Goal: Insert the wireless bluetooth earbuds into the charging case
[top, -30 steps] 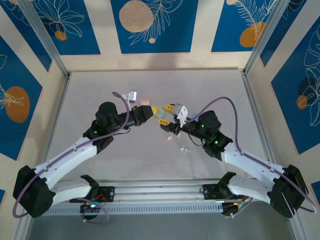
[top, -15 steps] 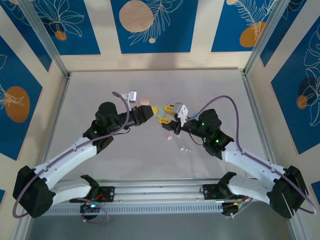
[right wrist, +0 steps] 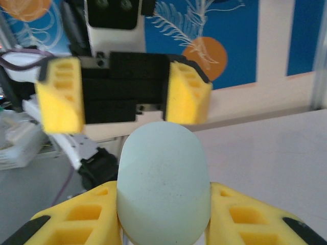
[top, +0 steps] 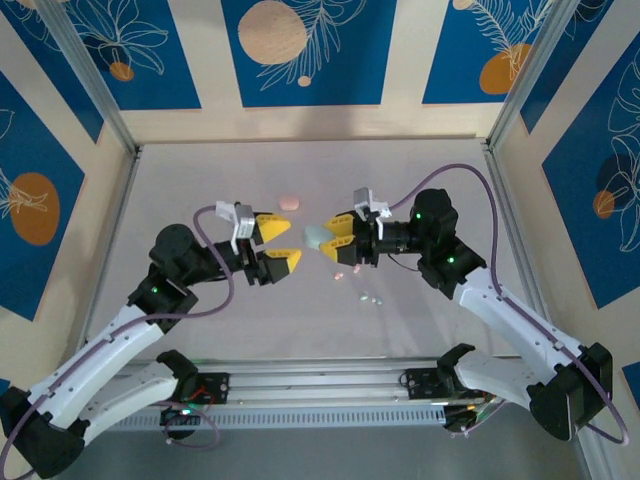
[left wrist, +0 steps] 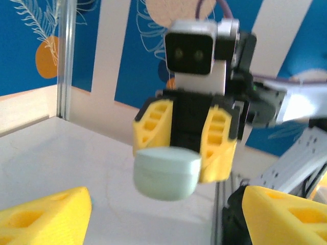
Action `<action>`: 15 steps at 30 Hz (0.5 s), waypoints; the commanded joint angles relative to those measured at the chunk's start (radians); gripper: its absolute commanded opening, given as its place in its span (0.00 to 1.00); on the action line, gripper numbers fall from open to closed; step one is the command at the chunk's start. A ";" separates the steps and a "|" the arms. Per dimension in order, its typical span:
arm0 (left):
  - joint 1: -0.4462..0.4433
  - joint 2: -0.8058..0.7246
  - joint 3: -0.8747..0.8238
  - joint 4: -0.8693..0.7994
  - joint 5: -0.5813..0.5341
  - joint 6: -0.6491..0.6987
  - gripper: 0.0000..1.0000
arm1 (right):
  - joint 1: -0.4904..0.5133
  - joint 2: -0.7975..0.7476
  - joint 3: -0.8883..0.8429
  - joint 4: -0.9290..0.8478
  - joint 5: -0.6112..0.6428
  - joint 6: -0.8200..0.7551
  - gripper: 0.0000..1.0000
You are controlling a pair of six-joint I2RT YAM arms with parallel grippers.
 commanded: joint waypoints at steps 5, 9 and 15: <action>-0.004 0.042 0.009 0.021 0.173 0.117 0.69 | 0.026 0.016 0.076 -0.103 -0.101 -0.047 0.31; -0.004 0.083 0.030 0.057 0.198 0.042 0.63 | 0.040 0.036 0.092 -0.116 -0.098 -0.070 0.32; -0.012 0.103 0.014 0.138 0.187 -0.024 0.54 | 0.050 0.052 0.099 -0.115 -0.068 -0.094 0.31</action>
